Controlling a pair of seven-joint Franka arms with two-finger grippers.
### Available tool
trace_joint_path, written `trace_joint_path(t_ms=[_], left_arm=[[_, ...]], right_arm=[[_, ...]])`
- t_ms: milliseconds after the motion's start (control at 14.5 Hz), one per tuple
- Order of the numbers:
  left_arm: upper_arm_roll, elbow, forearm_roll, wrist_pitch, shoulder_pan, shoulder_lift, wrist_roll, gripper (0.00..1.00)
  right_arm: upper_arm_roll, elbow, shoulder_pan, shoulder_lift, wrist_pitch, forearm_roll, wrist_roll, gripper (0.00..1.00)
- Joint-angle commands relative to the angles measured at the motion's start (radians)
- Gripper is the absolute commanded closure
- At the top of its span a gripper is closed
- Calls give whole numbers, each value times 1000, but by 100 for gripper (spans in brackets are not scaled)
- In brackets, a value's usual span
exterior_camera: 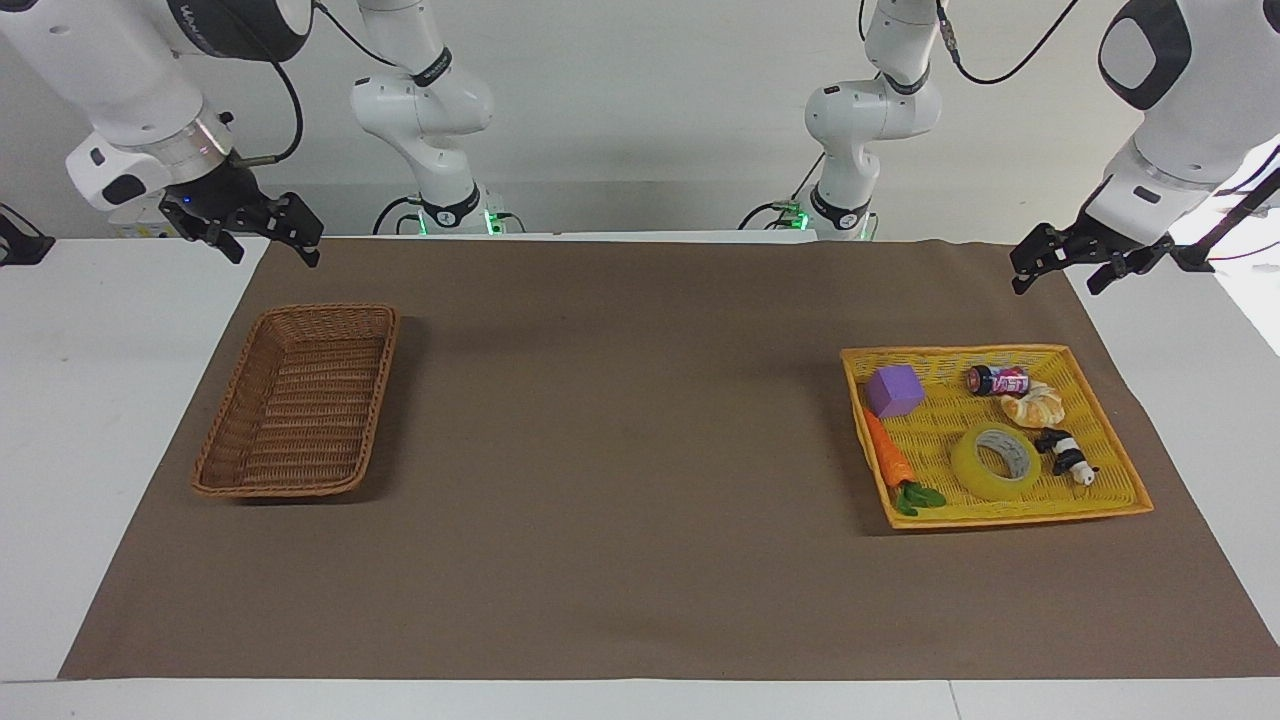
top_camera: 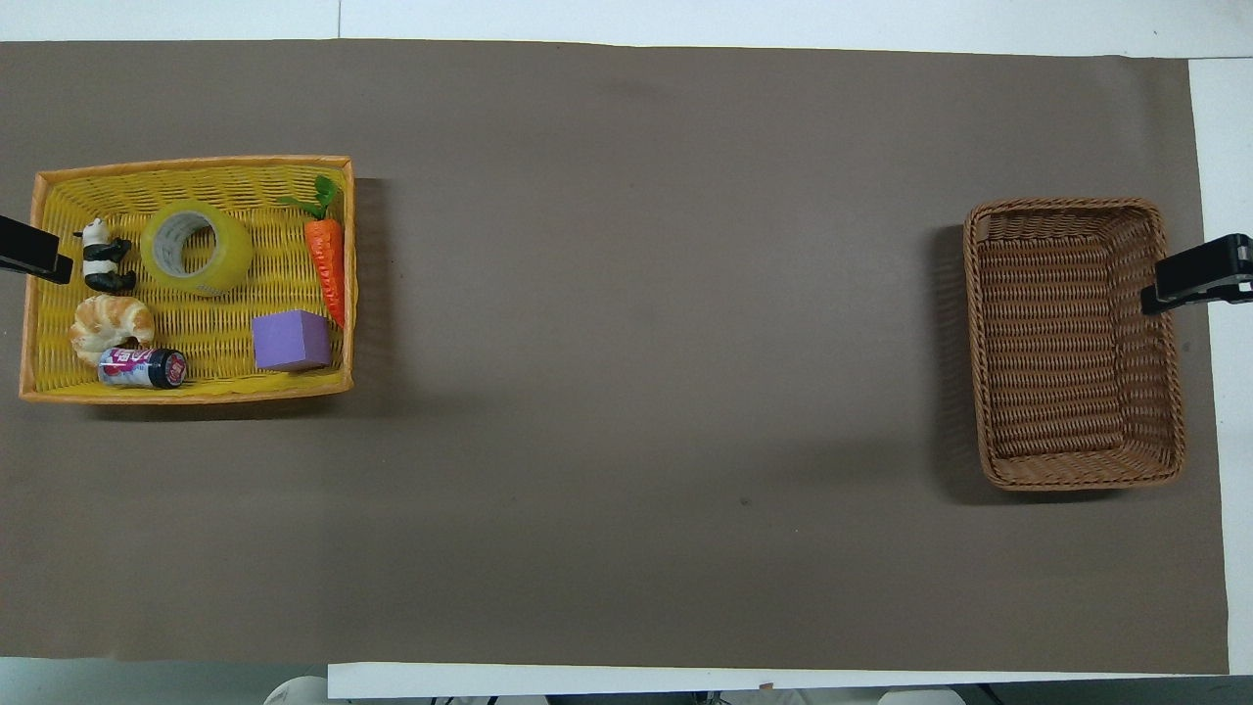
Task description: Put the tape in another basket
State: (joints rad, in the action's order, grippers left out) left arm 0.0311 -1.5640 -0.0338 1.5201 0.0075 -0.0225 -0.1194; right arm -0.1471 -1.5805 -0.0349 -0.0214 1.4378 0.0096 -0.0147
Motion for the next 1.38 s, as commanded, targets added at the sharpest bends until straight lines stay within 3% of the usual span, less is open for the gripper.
trace_joint_path(t_ms=[0, 345, 621, 1034, 1310], left_arm=[[1, -27, -11, 2, 3, 27, 10, 0], [-10, -28, -26, -2, 12, 27, 9, 0], [-11, -105, -9, 110, 80, 10, 10, 0], [-13, -221, -11, 499, 129, -177, 15, 1], [-13, -252, -11, 624, 121, -255, 21, 23]], right_arm=[[4, -29, 0, -26, 3, -13, 1, 0], [4, -29, 0, -26, 3, -13, 1, 0], [4, -29, 0, -26, 3, -11, 1, 0], [4, -29, 0, -26, 3, -13, 1, 0], [4, -29, 0, -26, 1, -13, 1, 0]])
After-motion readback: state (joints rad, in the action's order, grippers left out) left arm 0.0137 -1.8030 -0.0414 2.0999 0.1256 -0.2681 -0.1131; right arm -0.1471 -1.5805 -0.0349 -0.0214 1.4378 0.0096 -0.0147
